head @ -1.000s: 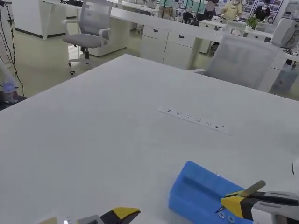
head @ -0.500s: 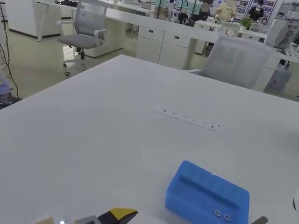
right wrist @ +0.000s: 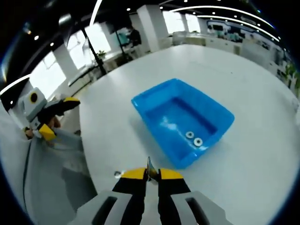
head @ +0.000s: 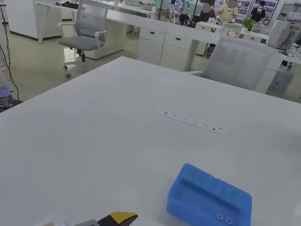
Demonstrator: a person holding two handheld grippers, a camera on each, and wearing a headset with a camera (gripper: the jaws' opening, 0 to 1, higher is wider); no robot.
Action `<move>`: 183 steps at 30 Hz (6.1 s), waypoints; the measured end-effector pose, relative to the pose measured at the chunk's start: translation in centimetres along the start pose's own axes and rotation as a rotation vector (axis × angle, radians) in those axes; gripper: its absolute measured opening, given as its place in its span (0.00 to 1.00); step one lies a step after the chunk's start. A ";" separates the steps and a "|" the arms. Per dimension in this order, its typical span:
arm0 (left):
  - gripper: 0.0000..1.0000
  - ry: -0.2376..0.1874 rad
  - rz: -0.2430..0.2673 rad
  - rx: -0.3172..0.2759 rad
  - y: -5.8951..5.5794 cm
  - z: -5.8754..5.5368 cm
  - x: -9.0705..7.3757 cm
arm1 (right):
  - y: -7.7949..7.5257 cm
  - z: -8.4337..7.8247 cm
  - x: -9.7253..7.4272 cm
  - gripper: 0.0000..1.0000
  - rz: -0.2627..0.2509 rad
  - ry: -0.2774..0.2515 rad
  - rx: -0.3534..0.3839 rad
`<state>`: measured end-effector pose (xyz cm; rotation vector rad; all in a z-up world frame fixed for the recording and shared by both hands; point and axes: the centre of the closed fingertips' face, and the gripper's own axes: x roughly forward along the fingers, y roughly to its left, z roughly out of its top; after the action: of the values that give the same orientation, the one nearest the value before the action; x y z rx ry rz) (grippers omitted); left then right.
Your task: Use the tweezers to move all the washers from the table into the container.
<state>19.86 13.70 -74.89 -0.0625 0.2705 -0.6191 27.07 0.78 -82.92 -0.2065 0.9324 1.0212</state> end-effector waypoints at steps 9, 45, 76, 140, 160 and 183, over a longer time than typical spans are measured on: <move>0.54 0.006 -0.003 0.000 0.0 -0.2 0.0 | 1.1 -0.7 0.2 0.05 -0.019 0.053 -0.131; 0.51 0.012 -0.003 -0.008 0.2 -0.4 -0.1 | 3.0 -1.3 1.3 0.05 0.132 0.493 -0.874; 0.48 0.031 -0.020 -0.003 -0.1 -0.7 0.0 | 1.6 4.1 -1.6 0.04 0.035 -0.130 -0.105; 0.48 0.019 -0.019 -0.002 -0.1 -0.5 0.0 | -6.0 8.6 3.9 0.05 -0.129 -0.169 -0.069; 0.47 0.043 -0.027 -0.004 -0.2 -1.0 0.0 | 2.9 9.8 -2.1 0.04 -0.046 -0.334 -0.125; 0.47 0.049 -0.028 -0.004 -0.3 -0.9 0.1 | 4.4 1.9 1.0 0.05 0.036 -0.229 0.021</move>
<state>19.54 13.41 -75.75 -0.0546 0.3189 -0.6490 24.79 4.81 -81.33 -0.0537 0.7410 1.0432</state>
